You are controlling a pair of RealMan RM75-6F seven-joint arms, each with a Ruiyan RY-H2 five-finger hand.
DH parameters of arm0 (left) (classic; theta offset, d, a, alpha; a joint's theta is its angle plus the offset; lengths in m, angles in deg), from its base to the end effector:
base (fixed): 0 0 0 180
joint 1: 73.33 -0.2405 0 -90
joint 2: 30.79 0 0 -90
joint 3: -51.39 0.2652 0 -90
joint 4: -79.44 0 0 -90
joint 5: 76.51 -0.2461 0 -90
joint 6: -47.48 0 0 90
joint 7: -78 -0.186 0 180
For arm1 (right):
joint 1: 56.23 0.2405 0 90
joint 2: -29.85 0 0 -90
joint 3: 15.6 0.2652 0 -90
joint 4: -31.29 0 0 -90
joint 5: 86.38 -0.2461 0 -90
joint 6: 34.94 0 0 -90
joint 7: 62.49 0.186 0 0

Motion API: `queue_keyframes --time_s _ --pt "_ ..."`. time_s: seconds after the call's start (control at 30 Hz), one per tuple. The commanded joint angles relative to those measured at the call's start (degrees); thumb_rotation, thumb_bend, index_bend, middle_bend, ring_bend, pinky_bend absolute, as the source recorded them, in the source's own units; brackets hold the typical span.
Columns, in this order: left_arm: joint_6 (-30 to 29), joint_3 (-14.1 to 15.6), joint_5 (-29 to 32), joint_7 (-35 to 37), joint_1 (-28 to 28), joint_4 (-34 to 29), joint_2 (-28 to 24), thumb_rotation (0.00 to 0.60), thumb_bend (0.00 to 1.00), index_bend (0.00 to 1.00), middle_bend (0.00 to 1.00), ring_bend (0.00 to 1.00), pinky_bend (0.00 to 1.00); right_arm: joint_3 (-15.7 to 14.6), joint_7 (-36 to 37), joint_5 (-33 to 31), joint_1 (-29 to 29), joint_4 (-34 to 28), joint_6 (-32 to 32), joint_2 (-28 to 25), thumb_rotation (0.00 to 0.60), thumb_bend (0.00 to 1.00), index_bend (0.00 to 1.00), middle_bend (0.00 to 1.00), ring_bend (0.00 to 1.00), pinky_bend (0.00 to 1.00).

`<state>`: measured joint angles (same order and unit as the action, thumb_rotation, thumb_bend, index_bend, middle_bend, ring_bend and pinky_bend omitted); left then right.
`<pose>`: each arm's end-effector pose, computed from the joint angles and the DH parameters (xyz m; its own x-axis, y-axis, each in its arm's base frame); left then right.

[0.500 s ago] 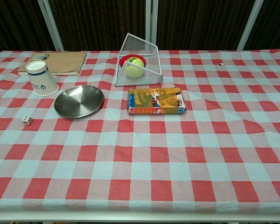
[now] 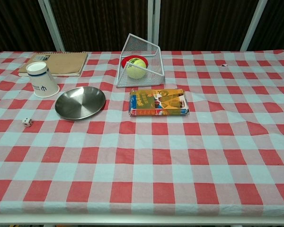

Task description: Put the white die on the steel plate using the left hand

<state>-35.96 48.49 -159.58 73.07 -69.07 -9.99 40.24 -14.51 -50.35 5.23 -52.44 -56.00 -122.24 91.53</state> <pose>-0.3425 0.2228 0.0913 0.4044 0.0432 0.9135 0.9125 0.0475 -0.4062 -0.3453 -0.2138 0.1484 0.3262 -0.0117 0.9452 -0.9423 -0.0831 0.3242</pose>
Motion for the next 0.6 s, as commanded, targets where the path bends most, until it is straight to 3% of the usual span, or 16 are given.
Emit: queue_keyframes --time_s 0.03,0.3,0.4,0.6 --pt "0.72 -0.37 -0.35 0.05 0.86 -0.15 -0.47 0.6 0.21 0.26 0.16 0.06 0.03 -0.02 0.1 0.1 -0.01 0.11 -0.06 -0.03 0.6 0.22 0.08 0.07 0.0 0.0" --pt "10.56 -1.44 -2.59 8.35 8.37 1.02 -1.43 0.6 0.19 0.27 0.2 0.1 0.08 -0.02 0.05 0.79 0.34 0.13 -0.05 -0.52 0.6 0.22 0.08 0.07 0.0 0.0" --pt "15.31 -2.0 -2.66 10.66 12.02 3.28 0.22 0.6 0.19 0.3 0.32 0.23 0.22 0.01 -0.07 0.82 0.45 -0.03 0.04 -0.68 0.6 0.22 0.08 0.07 0.0 0.0" --pt "23.29 -3.0 -1.37 12.31 18.44 8.8 5.81 0.6 0.19 0.36 0.55 0.53 0.62 0.05 -0.67 0.72 0.82 -0.47 0.69 -0.92 0.6 0.22 0.08 0.07 0.0 0.0"
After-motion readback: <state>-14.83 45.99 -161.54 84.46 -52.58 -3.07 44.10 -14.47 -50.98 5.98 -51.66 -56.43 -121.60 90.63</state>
